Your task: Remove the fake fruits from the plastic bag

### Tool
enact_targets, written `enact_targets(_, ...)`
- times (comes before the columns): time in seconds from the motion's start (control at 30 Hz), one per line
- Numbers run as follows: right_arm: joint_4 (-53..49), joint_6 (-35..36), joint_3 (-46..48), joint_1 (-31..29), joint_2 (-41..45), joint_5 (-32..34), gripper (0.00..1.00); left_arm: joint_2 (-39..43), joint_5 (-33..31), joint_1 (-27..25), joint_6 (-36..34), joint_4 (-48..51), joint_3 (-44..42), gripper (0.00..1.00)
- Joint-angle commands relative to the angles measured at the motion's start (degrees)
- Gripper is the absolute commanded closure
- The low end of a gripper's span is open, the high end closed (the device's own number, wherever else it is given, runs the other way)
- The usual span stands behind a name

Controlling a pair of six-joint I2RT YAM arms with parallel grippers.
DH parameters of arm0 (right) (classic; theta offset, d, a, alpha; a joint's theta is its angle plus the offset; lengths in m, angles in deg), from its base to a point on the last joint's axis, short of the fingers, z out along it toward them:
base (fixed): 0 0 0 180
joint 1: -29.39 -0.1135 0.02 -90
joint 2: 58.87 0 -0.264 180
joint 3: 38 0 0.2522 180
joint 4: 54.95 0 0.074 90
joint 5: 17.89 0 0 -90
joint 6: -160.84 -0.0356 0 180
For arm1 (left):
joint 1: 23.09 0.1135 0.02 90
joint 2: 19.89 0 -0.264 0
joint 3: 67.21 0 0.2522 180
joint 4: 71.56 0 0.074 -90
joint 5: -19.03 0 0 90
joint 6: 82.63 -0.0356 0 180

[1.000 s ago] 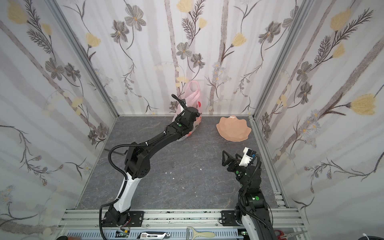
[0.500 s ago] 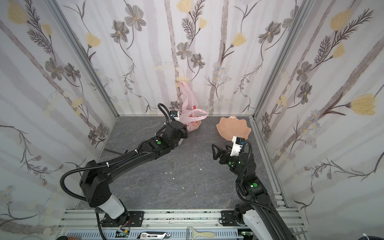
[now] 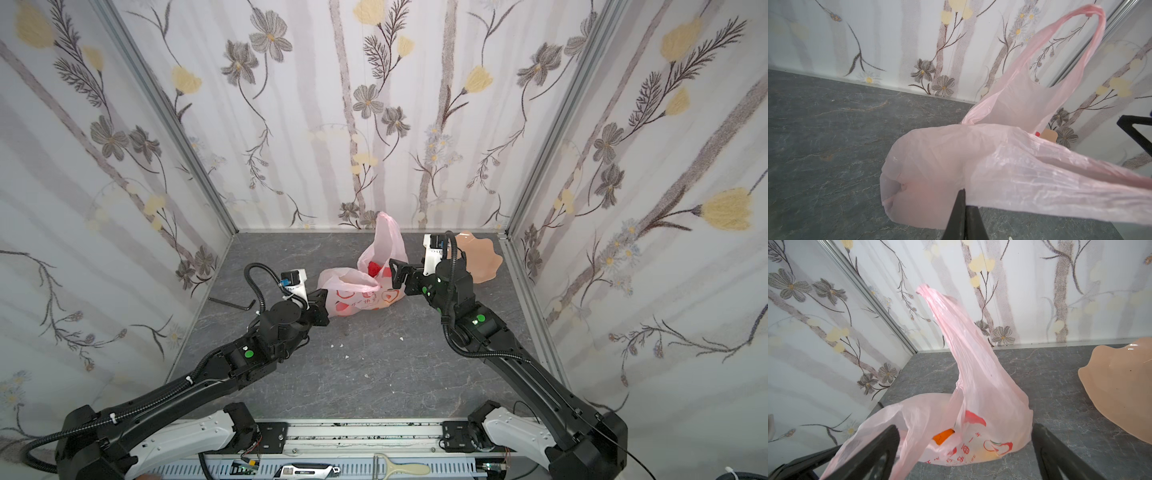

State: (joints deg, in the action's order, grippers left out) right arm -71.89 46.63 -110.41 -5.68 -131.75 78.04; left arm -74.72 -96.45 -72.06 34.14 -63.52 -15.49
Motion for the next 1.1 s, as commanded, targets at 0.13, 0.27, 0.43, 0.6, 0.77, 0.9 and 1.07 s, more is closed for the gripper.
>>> enact_targets(0.13,-9.6,1.9,-12.9,-1.2,-12.2,11.3,0.0,2.2,-0.9,0.0,4.1,-2.3,-3.8,1.0)
enact_targets(0.27,-11.6,3.6,-18.7,-0.9,-19.6,11.7,0.02,3.7,-1.9,0.1,4.2,-2.2,-4.8,1.0)
enact_targets(0.43,-15.5,1.7,-24.9,1.1,-26.6,9.5,0.39,3.7,-2.7,1.0,4.5,-1.9,-4.8,1.0)
enact_targets(0.6,-12.7,-1.2,-18.9,2.8,-22.2,8.5,1.0,0.7,-0.2,4.6,6.9,-1.8,-2.4,1.0)
enact_targets(0.77,-1.2,-5.8,-2.4,2.8,-7.8,6.2,1.0,-6.3,4.9,9.2,8.0,-1.4,2.9,1.0)
enact_targets(0.9,2.5,-10.8,6.5,0.9,-1.0,6.2,1.0,-9.8,6.6,12.7,7.7,3.2,6.1,0.91)
enact_targets(1.07,3.4,-12.0,11.3,-0.2,2.9,5.9,1.0,-7.2,5.9,12.0,5.9,15.9,9.5,0.47)
